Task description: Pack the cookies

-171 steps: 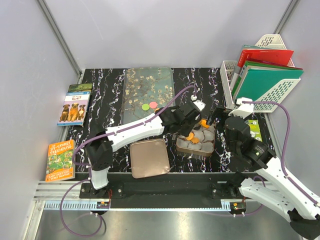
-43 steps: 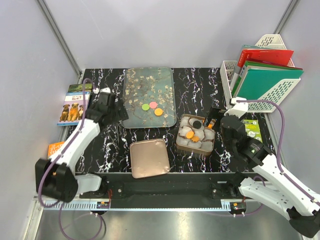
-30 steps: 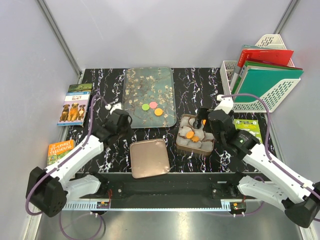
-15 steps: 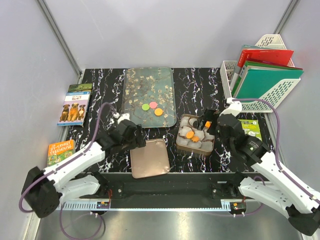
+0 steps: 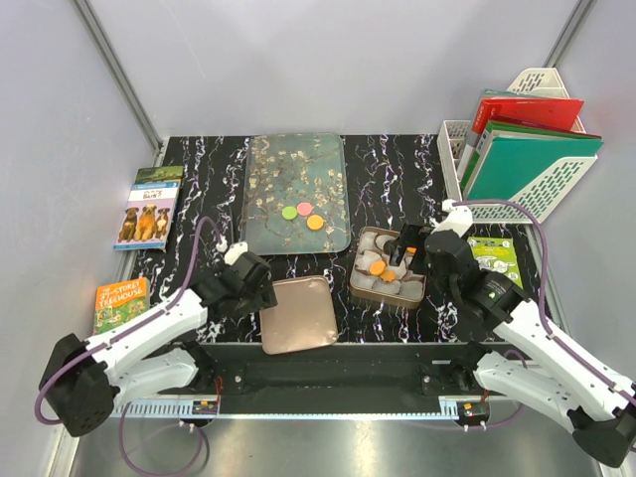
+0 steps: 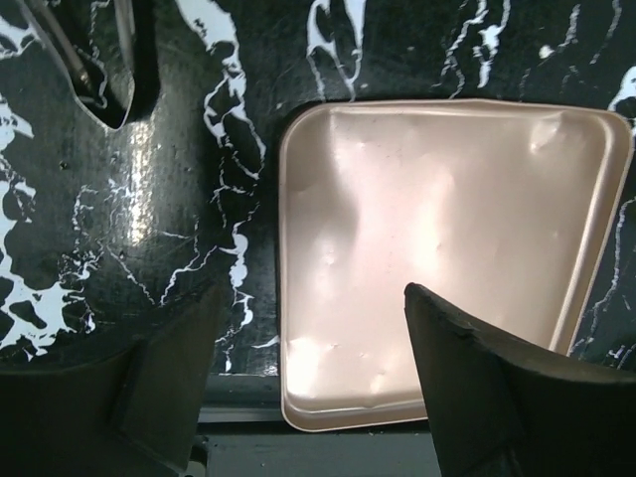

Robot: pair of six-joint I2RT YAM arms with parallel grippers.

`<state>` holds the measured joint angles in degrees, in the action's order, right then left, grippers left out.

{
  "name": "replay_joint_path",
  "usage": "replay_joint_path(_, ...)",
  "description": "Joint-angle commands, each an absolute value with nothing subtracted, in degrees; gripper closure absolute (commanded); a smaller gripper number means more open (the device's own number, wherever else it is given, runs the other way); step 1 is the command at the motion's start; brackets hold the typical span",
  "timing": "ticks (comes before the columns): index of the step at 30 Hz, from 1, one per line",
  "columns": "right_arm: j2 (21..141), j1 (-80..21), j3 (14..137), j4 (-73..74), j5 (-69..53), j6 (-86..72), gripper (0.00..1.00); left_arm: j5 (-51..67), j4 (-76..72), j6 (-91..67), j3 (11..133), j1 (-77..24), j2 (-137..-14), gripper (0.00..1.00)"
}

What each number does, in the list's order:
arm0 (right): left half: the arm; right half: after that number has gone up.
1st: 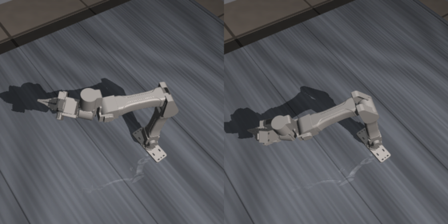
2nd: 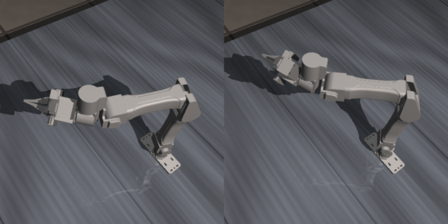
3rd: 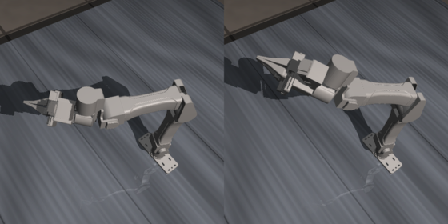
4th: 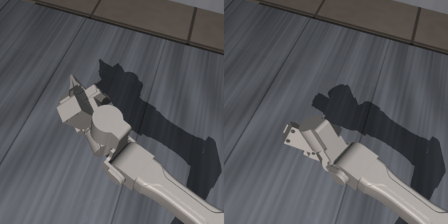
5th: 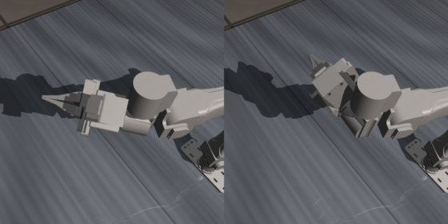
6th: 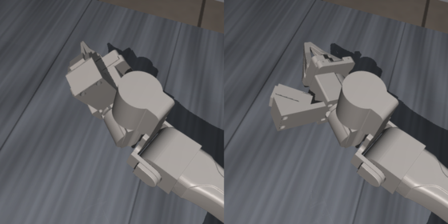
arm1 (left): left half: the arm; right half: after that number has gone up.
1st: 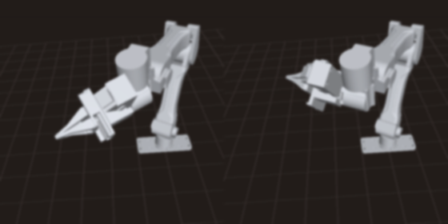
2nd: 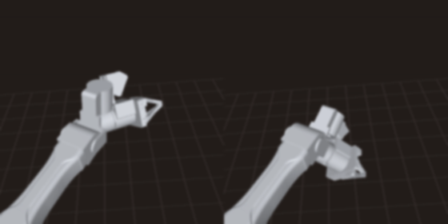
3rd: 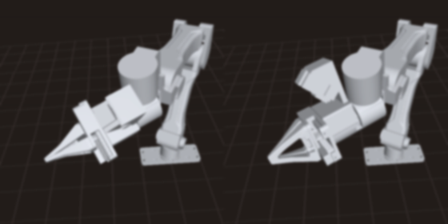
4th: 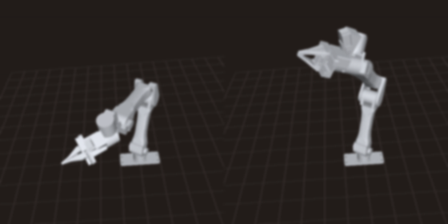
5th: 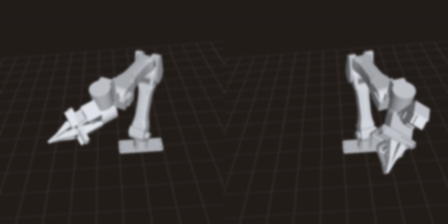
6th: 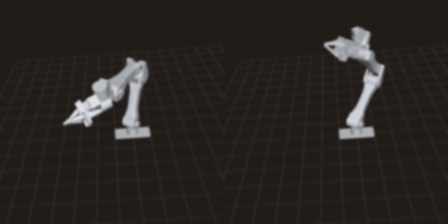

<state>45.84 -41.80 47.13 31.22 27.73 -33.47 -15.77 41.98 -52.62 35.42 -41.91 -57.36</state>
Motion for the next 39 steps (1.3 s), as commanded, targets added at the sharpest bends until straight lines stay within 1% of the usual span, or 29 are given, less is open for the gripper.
replay_joint_path(1, 46.31, -41.66, 46.49, 28.74, 27.42, -33.66, 0.00, -16.18, 41.49, -54.06, 33.93, -42.19, -58.53, 0.26)
replay_joint_path(4, 46.84, -41.75, 46.58, 28.56, 26.98, -33.84, 0.00, -14.86, 39.82, -53.26, 33.05, -42.19, -60.73, 0.28)
replay_joint_path(7, 46.32, -41.75, 46.32, 28.56, 27.07, -33.58, 0.00, -14.33, 37.54, -54.14, 31.04, -42.19, -61.17, 0.32)
replay_joint_path(13, 45.61, -41.75, 45.79, 28.57, 27.42, -33.31, 0.00, -12.31, 32.17, -56.25, 26.64, -42.10, -60.82, 0.53)
replay_joint_path(15, 45.88, -41.75, 45.97, 28.57, 27.25, -33.49, 0.00, -11.69, 30.95, -56.34, 26.02, -42.19, -62.05, 0.58)
replay_joint_path(17, 46.14, -41.75, 45.97, 28.56, 27.33, -33.49, 0.00, -11.08, 30.24, -56.42, 25.31, -42.10, -63.19, 0.60)
replay_joint_path(18, 46.32, -41.66, 45.97, 28.56, 27.25, -33.49, 0.00, -10.99, 29.45, -56.51, 24.96, -42.19, -63.28, 0.65)
replay_joint_path(22, 46.23, -41.75, 45.97, 28.56, 27.25, -33.57, 0.00, -10.90, 28.48, -56.43, 24.26, -42.19, -63.19, 0.80)
replay_joint_path(30, 46.93, -41.75, 46.58, 28.83, 27.42, -33.22, 0.00, -11.07, 30.14, -55.46, 25.49, -42.19, -63.90, 1.00)
replay_joint_path(35, 46.93, -41.75, 47.11, 28.91, 27.33, -32.96, 0.00, -13.35, 35.40, -54.58, 28.65, -42.19, -60.13, 1.00)
replay_joint_path(39, 46.85, -41.75, 47.99, 28.92, 27.25, -32.52, 0.00, -15.99, 41.38, -53.09, 35.83, -42.28, -55.64, 1.00)
